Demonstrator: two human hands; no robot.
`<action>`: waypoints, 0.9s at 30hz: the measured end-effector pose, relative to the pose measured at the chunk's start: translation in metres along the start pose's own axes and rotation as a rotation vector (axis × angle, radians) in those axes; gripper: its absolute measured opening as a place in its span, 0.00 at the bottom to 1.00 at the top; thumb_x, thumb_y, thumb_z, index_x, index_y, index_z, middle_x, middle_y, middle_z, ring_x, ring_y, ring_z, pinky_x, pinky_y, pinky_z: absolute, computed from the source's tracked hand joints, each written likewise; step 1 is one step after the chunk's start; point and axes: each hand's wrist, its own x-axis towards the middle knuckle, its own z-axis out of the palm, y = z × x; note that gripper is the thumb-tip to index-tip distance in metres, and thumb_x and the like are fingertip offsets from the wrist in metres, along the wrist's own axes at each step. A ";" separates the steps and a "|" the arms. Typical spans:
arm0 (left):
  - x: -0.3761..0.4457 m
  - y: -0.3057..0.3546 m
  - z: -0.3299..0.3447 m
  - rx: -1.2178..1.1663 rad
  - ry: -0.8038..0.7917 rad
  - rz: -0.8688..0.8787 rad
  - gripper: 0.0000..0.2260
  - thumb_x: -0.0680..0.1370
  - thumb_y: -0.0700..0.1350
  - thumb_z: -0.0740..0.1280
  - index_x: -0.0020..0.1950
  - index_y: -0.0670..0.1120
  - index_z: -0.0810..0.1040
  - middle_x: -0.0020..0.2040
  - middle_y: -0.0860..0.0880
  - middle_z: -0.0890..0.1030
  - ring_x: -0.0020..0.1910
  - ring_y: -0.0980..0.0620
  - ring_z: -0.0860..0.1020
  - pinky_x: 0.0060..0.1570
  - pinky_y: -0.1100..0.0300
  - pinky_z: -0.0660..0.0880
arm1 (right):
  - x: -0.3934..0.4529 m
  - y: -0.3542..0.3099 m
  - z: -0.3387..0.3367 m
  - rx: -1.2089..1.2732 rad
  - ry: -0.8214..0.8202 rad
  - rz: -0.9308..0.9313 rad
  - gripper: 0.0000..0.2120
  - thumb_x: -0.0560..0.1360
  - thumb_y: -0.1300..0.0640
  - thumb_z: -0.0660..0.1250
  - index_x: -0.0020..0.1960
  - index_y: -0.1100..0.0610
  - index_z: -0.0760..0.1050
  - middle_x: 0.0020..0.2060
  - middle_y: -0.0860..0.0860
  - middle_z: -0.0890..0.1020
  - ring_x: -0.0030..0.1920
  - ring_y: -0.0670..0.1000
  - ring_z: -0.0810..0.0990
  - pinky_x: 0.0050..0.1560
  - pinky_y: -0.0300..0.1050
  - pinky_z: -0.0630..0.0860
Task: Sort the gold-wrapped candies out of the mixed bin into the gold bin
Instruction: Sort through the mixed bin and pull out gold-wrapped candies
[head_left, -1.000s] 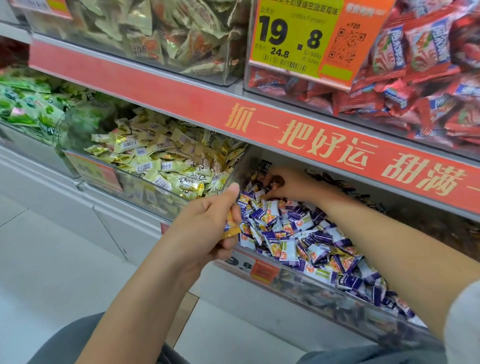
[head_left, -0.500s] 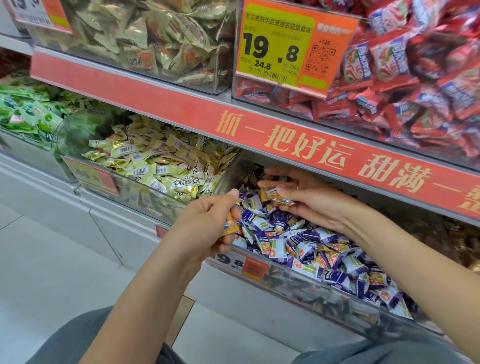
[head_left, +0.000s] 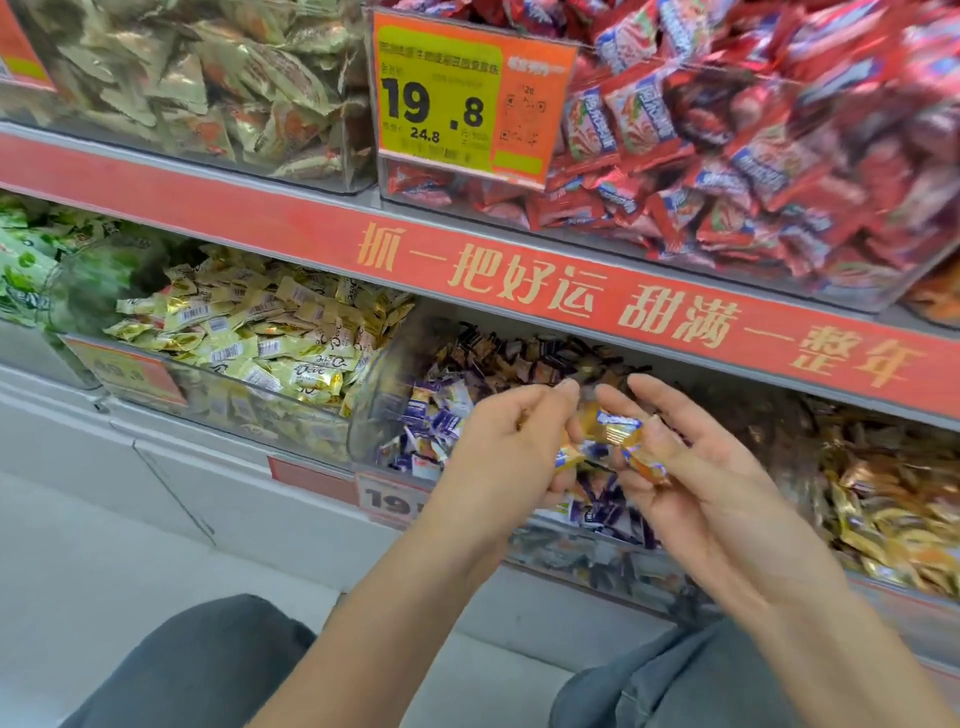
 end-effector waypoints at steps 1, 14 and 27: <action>-0.001 0.001 0.016 0.019 -0.052 0.006 0.19 0.81 0.51 0.59 0.31 0.46 0.68 0.22 0.56 0.64 0.20 0.57 0.65 0.23 0.69 0.63 | -0.011 -0.006 -0.012 -0.067 0.052 -0.061 0.13 0.68 0.60 0.64 0.52 0.56 0.78 0.51 0.52 0.85 0.40 0.46 0.82 0.36 0.34 0.78; 0.054 -0.035 0.240 0.611 -0.370 0.151 0.14 0.82 0.47 0.59 0.44 0.41 0.78 0.38 0.43 0.78 0.39 0.45 0.75 0.39 0.58 0.67 | -0.042 -0.085 -0.241 -0.874 0.599 -0.179 0.11 0.83 0.54 0.55 0.57 0.54 0.75 0.43 0.45 0.80 0.40 0.40 0.75 0.38 0.32 0.69; 0.022 -0.036 0.211 0.821 -0.371 0.325 0.14 0.78 0.37 0.59 0.62 0.47 0.74 0.60 0.49 0.73 0.52 0.51 0.76 0.52 0.61 0.72 | 0.016 -0.060 -0.265 -1.788 -0.351 0.219 0.25 0.76 0.33 0.52 0.72 0.30 0.51 0.74 0.38 0.42 0.75 0.45 0.38 0.74 0.61 0.40</action>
